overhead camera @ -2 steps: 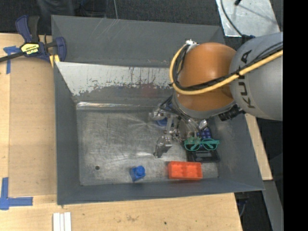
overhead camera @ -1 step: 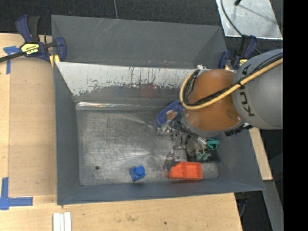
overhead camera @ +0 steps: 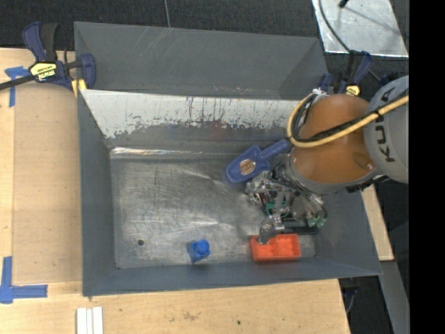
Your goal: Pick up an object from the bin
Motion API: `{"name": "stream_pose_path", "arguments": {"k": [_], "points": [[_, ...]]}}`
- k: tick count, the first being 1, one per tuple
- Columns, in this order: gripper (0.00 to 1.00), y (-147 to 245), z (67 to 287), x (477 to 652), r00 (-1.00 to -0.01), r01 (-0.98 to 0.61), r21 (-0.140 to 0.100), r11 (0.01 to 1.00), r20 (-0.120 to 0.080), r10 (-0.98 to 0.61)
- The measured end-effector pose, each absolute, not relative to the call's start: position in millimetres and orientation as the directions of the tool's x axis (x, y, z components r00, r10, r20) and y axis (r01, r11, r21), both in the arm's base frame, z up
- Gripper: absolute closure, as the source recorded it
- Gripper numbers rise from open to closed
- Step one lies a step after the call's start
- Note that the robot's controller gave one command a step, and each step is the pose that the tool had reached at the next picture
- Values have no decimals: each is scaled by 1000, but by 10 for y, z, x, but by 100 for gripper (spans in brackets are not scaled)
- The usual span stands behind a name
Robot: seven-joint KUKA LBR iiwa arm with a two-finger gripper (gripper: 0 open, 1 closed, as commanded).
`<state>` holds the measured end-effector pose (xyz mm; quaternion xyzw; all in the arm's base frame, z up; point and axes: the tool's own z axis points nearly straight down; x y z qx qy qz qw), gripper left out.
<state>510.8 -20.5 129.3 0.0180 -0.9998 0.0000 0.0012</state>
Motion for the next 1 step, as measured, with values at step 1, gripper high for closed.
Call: {"name": "stream_pose_path", "arguments": {"k": [1], "points": [[0,-1020,1110,5340,-985,-173,-3,985,-7,-173]]}}
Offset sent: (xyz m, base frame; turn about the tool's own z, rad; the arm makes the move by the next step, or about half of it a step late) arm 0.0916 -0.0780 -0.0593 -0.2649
